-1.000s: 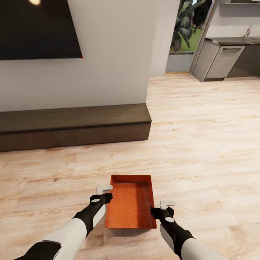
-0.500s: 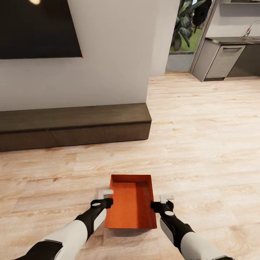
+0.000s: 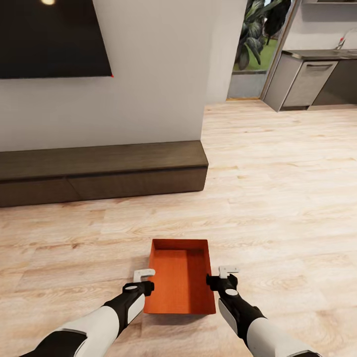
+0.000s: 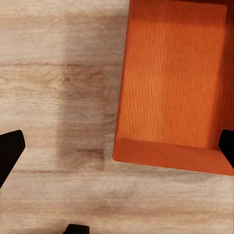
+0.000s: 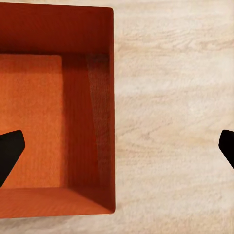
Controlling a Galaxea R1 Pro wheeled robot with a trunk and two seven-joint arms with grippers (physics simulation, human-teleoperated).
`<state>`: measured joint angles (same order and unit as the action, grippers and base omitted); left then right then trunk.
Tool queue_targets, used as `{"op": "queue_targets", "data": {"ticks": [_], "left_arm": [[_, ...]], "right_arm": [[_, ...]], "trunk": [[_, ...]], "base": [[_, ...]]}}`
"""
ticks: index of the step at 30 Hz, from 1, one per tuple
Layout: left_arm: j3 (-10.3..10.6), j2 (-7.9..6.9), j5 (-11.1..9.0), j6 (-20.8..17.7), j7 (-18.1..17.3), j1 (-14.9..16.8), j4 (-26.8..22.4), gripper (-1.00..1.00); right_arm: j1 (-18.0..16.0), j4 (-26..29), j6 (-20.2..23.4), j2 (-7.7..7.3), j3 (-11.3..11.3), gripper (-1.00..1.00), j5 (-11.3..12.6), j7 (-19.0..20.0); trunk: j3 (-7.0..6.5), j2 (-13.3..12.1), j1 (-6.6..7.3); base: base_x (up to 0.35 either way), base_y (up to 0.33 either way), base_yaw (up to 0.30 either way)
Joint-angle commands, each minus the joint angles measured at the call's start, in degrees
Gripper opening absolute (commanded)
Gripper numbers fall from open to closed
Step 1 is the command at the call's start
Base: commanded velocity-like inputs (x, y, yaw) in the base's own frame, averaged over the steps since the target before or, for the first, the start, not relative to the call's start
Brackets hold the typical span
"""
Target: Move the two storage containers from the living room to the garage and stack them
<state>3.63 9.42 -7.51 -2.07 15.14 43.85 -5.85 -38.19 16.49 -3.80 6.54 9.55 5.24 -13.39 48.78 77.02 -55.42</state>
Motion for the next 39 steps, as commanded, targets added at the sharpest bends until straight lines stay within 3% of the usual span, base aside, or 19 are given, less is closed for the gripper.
{"op": "queue_targets", "data": {"ticks": [1, 23, 31, 39], "left_arm": [[0.4, -0.01, -0.6, -0.2, 0.2, 0.0, -0.1, 1.00], [0.5, -0.04, -0.5, 0.1, 0.3, 0.0, -1.3, 1.00], [0.7, -0.10, -0.5, 0.3, 0.3, 0.0, -1.3, 1.00], [0.6, -0.11, -0.5, 0.3, 0.3, 0.0, -4.2, 1.00]], "right_arm": [[0.0, -0.1, -0.3, -0.03, 0.5, 1.00, 0.6, -0.3], [0.0, -0.2, -0.3, -0.04, 0.3, 1.00, 0.6, -0.3], [0.0, -0.8, -0.4, -0.03, 0.1, 1.00, 0.6, -0.3], [0.0, -0.9, -0.4, -0.04, 0.1, 1.00, 0.6, -0.2]], "trunk": [[0.22, 0.4, -0.22], [4.17, 9.3, -5.06], [4.17, 9.3, -5.06], [5.61, 12.5, -6.81]], "base": [[0.000, 0.000, 0.000], [0.000, 0.000, 0.000], [0.000, 0.000, 0.000], [0.000, 0.000, 0.000]]}}
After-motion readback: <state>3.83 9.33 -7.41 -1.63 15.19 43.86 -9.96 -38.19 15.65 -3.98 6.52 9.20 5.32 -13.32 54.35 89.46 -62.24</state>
